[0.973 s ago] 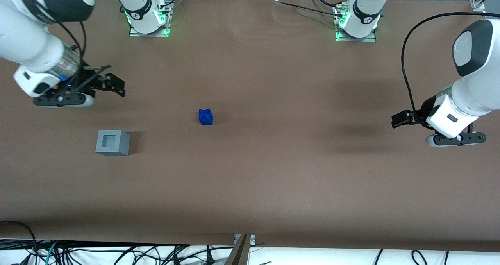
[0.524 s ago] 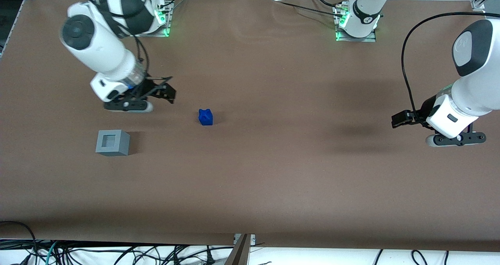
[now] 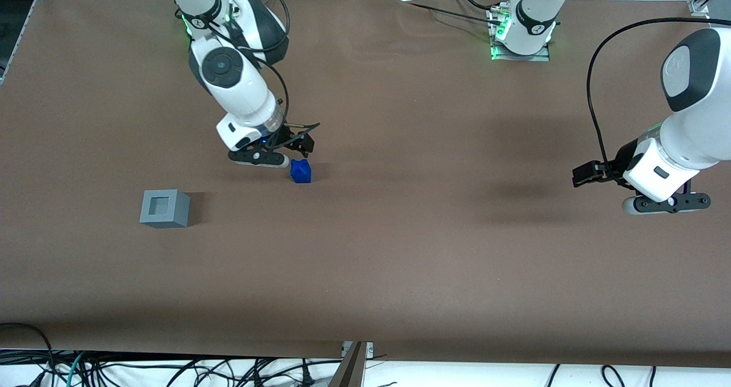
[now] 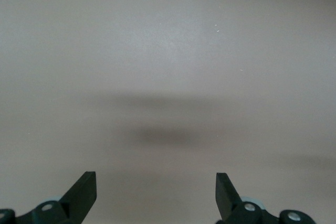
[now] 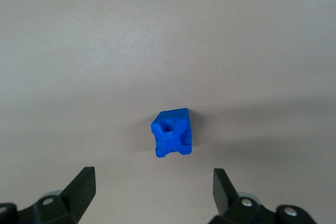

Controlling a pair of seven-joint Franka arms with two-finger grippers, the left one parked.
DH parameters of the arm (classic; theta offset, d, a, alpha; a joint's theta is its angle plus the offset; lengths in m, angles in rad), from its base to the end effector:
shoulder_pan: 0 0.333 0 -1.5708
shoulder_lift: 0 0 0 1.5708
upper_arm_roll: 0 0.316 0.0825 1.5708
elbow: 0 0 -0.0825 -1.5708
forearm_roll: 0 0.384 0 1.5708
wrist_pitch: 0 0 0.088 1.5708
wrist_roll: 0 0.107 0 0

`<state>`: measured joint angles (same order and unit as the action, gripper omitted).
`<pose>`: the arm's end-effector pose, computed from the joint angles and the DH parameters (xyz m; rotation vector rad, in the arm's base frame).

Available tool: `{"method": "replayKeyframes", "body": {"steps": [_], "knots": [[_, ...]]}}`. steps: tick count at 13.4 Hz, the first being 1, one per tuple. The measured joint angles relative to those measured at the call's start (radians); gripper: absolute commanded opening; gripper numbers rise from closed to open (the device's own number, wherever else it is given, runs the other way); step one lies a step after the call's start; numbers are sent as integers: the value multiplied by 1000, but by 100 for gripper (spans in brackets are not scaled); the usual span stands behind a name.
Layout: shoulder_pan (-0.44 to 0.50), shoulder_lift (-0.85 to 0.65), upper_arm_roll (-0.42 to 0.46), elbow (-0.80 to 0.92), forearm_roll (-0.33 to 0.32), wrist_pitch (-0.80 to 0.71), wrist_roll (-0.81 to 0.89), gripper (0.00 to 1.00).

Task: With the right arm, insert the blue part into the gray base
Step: 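Move the open right gripper over the blue part, then lower the right gripper and close it on the blue part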

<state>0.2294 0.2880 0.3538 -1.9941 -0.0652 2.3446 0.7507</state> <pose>0.5127 0.3272 0.3333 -3.0440 0.2153 -0.0514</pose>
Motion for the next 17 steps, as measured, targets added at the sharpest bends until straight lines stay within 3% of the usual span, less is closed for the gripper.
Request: {"method": "replayKeyframes", "body": {"steps": [7,14,17], "knots": [[10,167,-4,-18,-215,142,181,98],[10,216,-20,-12,-221,198,191,90],[10,219,-21,-11,-240,200,191,73]]}}
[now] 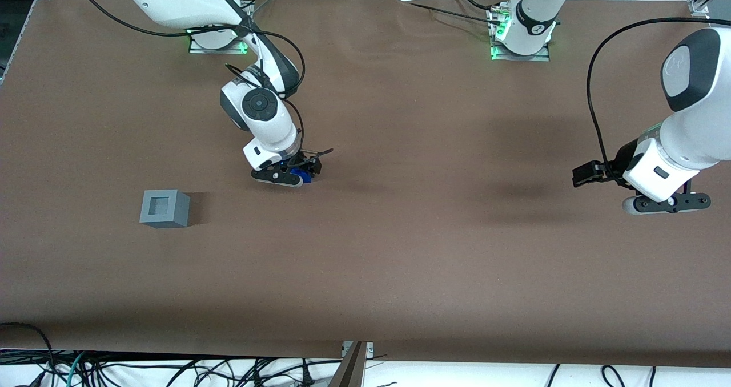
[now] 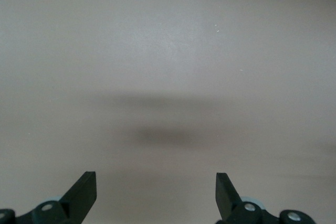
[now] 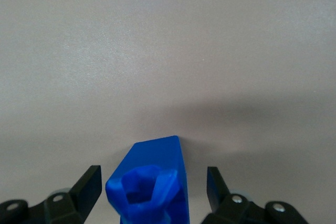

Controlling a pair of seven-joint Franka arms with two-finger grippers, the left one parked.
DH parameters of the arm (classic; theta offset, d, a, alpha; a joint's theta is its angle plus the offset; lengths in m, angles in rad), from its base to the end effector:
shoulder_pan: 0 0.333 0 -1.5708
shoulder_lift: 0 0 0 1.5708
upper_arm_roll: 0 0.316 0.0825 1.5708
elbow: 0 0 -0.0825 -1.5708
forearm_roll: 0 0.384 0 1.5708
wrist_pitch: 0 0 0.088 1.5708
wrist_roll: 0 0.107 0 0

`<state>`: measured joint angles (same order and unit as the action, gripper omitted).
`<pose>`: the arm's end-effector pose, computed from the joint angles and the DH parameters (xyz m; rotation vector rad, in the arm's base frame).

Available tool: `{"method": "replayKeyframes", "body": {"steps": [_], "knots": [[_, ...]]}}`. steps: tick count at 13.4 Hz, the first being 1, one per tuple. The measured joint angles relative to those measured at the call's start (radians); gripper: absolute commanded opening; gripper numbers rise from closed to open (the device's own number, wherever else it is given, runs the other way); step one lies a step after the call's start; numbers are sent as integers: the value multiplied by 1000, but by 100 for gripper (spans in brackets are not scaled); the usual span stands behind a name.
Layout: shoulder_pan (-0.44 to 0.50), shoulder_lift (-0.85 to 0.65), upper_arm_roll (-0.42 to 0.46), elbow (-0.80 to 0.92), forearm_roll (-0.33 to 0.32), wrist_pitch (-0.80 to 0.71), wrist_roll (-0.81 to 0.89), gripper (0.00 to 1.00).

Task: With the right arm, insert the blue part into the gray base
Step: 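Lower the right gripper and close it on the blue part, then lift the blue part and carry it over the gray base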

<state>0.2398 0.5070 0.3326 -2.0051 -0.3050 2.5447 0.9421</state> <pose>0.5160 0.3301 0.2194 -3.0934 0.2590 -0.1071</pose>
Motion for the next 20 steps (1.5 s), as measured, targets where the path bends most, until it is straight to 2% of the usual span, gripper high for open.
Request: {"method": "replayKeyframes", "body": {"steps": [2,6,10,14,16,20], "knots": [[0,0,0,0,-5,0,0,64],[0,6,0,0,-41,1,0,53],[2,9,0,0,-50,1,0,31],[1,7,-3,17,-56,-9,-33,29],[-2,-6,-12,47,-56,-67,-82,29],[-68,-55,-28,97,-55,-202,-271,29]]}}
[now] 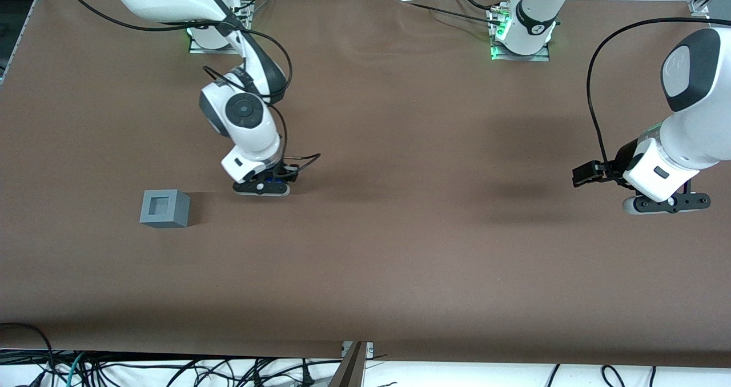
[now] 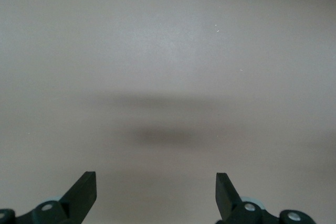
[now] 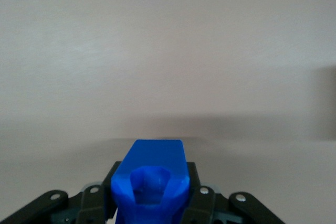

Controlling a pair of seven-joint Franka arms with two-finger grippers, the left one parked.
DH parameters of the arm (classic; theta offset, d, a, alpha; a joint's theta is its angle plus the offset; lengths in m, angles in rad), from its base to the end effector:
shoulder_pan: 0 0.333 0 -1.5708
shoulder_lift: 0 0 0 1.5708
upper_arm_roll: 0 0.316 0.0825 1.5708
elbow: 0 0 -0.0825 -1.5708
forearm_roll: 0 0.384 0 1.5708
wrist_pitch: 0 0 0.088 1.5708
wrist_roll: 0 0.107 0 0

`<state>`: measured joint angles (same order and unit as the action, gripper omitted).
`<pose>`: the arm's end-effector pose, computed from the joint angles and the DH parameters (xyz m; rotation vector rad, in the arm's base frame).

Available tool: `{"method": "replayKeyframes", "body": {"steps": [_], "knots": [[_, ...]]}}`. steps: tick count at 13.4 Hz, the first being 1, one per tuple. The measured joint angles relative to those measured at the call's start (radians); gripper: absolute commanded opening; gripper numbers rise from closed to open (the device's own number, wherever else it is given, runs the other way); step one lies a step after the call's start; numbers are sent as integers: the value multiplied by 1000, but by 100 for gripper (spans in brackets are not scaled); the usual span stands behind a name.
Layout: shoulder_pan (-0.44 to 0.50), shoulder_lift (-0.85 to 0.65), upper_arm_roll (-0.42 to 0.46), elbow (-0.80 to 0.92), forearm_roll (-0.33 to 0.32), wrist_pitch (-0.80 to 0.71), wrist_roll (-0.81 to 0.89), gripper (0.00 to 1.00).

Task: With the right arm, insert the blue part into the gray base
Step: 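Lift the blue part and carry it over the gray base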

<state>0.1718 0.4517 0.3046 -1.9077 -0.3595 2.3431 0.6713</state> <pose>0.5663 0.2749 0.2706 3.0410 0.0394 0.1260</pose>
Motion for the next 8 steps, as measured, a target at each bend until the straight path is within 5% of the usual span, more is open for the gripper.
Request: {"method": "replayKeyframes", "body": {"steps": [4,8], "knots": [[-108,-77,-27,6,114,-109,-302,29],[-132,-164,-161,4,197,-202,-582,29]]}}
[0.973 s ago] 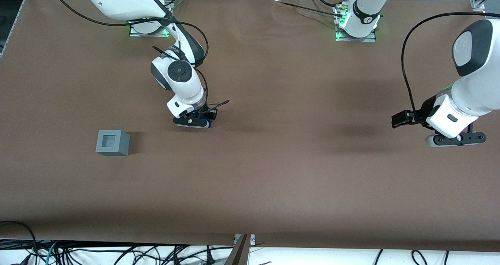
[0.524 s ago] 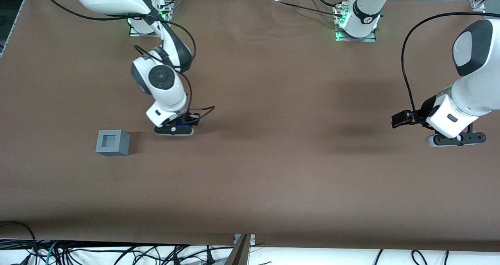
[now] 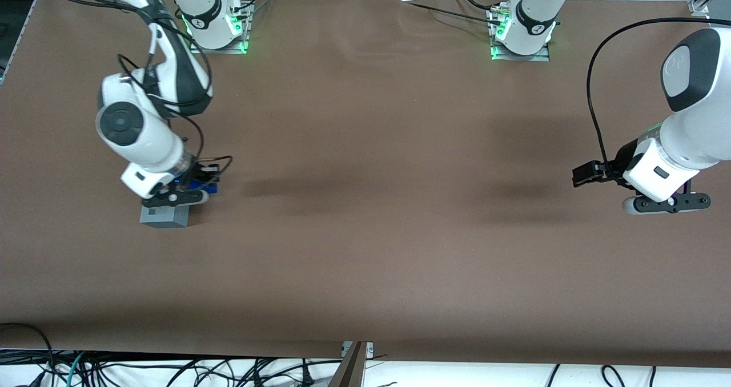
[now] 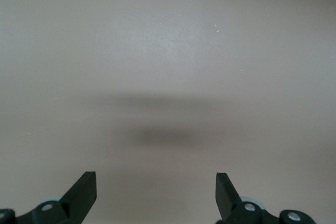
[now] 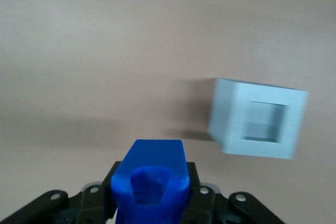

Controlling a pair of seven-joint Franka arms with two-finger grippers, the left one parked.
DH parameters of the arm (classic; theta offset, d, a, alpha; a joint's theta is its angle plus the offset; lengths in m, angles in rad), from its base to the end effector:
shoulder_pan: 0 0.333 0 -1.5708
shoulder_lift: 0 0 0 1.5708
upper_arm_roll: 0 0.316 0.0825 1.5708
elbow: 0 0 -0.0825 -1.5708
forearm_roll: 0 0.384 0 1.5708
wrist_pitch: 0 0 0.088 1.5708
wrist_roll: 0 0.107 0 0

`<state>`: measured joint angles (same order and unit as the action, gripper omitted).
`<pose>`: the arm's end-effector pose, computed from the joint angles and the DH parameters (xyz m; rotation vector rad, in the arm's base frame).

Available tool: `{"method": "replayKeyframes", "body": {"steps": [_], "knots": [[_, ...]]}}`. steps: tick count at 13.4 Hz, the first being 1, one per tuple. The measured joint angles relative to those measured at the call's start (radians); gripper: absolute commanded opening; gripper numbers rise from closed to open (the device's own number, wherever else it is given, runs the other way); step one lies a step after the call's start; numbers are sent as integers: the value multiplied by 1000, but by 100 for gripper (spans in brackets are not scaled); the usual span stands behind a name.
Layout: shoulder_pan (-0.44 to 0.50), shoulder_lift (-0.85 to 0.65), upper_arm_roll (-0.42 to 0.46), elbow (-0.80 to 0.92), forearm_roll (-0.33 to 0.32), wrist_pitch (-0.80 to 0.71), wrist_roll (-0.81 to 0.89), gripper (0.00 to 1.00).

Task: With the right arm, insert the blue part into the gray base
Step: 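Lift the blue part and carry it over the gray base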

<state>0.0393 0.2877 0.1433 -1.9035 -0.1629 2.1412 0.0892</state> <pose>0.6038 0.1003 0.3471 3.0293 0.2730 -0.0491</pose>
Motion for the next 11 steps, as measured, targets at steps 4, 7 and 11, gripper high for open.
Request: {"method": "replayKeyframes", "body": {"steps": [4,7,11], "knots": [[0,-31,-117,-40,22,-10,-163,29],[0,-46,-164,-93,31,39,-217,29],[0,-59,-189,-200,31,174,-231,29]]}}
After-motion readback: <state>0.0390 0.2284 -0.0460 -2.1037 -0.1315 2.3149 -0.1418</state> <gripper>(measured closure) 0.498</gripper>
